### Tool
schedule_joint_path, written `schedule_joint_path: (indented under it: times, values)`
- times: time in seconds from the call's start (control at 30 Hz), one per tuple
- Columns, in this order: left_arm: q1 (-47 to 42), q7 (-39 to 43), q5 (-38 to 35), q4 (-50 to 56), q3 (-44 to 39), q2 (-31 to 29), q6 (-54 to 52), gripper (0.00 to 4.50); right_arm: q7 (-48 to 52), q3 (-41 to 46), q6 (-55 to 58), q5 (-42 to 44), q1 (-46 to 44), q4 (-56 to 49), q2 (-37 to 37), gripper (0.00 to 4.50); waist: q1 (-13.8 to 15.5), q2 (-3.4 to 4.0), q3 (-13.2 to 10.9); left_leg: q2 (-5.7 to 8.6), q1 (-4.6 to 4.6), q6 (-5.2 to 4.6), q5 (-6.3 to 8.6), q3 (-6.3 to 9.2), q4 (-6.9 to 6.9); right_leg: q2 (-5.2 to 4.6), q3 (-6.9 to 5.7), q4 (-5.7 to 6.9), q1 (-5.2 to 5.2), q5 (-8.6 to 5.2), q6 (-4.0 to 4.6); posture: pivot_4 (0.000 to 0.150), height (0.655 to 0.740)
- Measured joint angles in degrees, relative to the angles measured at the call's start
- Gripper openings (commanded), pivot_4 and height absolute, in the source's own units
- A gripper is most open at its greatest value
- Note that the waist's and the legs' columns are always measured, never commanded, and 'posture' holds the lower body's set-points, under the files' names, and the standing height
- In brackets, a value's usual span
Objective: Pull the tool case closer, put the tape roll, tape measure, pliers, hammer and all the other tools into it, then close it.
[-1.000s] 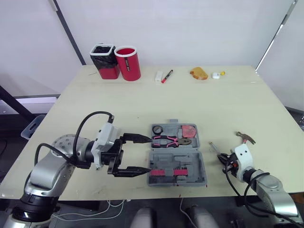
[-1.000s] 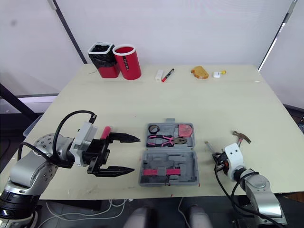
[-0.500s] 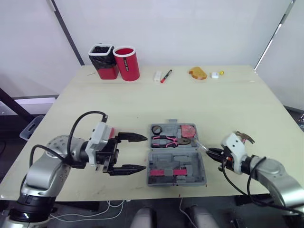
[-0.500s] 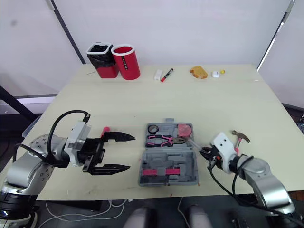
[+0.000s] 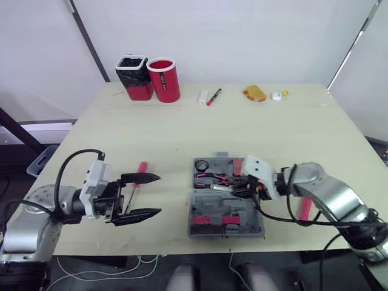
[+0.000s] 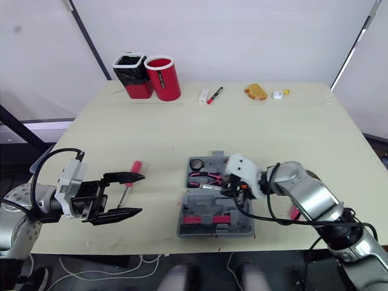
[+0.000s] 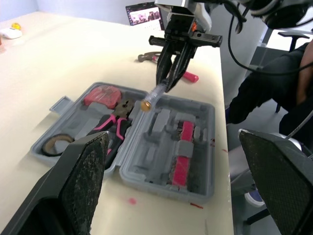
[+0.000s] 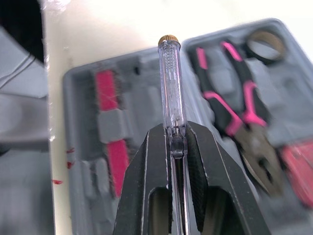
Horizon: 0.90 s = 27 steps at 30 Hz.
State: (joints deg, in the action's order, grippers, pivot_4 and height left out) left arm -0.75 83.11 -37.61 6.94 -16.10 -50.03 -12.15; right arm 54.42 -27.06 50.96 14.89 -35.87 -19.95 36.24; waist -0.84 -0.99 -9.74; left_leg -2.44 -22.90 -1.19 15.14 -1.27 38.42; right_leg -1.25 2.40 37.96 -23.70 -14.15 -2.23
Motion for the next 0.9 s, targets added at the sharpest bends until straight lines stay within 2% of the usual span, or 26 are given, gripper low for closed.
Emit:
schedule_joint_path:
  times: [0.07, 0.17, 0.4, 0.9]
  values:
    - [0.01, 0.17, 0.13, -0.20, 0.00, 0.00, 0.12, 4.50, -0.11, -0.53, 0.30, -0.39, -0.58, 0.46, -0.53, 0.13, 0.05, -0.01, 0.00, 0.00, -0.01, 0.00, 0.00, 0.01, 0.00, 0.00, -0.02, 0.00, 0.00, 0.00, 0.00, 0.150, 0.7400]
    - [0.43, 0.71, 0.53, -0.69, -0.01, -0.06, 0.41, 4.50, -1.52, -8.63, 0.36, -6.05, -4.82, 5.17, -3.30, 0.13, -0.03, 0.00, 0.00, 0.00, 0.00, 0.00, 0.00, 0.00, 0.00, 0.00, -0.02, 0.02, -0.02, 0.00, 0.01, 0.150, 0.7400]
    - [-0.50, 0.90, 2.52, -0.83, 0.97, -0.96, 0.73, 4.50, -2.00, -15.26, -0.28, -11.29, -6.75, 7.88, -5.83, 0.13, -0.03, 0.00, 0.00, 0.00, -0.05, 0.00, 0.00, -0.02, 0.00, 0.00, -0.01, 0.03, -0.09, 0.00, 0.01, 0.150, 0.7400]
    - [-2.45, 0.41, 2.64, -0.86, 2.22, -0.80, -0.48, 4.50, -2.67, -17.37, -5.49, -18.03, -7.28, 16.28, -12.24, 0.13, -0.16, -0.01, 0.00, -0.01, -0.06, 0.00, 0.00, -0.01, 0.00, 0.03, -0.02, 0.06, -0.11, 0.01, 0.01, 0.150, 0.7400]
